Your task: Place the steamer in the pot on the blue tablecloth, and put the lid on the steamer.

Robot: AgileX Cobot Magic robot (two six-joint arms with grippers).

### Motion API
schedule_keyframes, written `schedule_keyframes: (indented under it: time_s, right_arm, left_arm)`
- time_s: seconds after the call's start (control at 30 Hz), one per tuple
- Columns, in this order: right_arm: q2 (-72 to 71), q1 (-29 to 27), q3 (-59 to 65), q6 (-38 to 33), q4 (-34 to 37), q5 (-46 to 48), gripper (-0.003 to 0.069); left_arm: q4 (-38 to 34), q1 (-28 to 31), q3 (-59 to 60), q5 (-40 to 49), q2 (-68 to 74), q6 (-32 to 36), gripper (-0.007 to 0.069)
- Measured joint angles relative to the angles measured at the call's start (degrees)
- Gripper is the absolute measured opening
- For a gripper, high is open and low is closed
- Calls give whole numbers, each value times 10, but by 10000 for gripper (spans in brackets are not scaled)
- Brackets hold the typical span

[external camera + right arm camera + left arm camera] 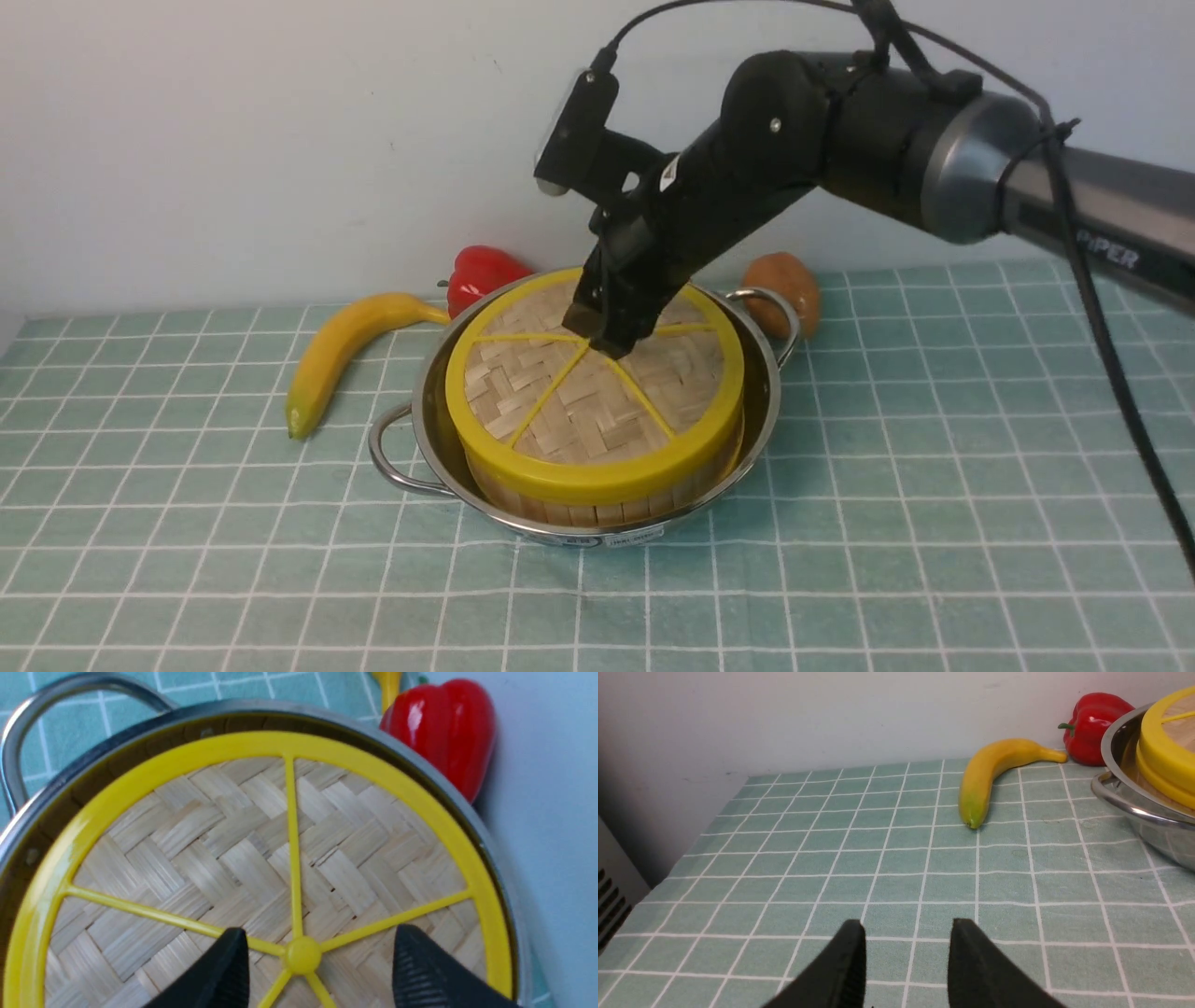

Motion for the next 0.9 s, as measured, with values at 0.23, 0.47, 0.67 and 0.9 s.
schedule_keyframes:
  time_s: [0.23, 0.47, 0.67, 0.9]
  right_arm:
    - [-63, 0, 0, 32, -4, -1, 367]
    - [-113, 0, 0, 87, -7, 8, 200]
    - [-173, 0, 0, 125, -10, -6, -11]
    - [-221, 0, -1, 165, 15, -14, -16]
  left_arm:
    - [0, 0, 0, 0, 0, 0, 243]
    - [0, 0, 0, 0, 0, 0, 243]
    - [0, 0, 0, 0, 0, 0, 243]
    - [0, 0, 0, 0, 0, 0, 243]
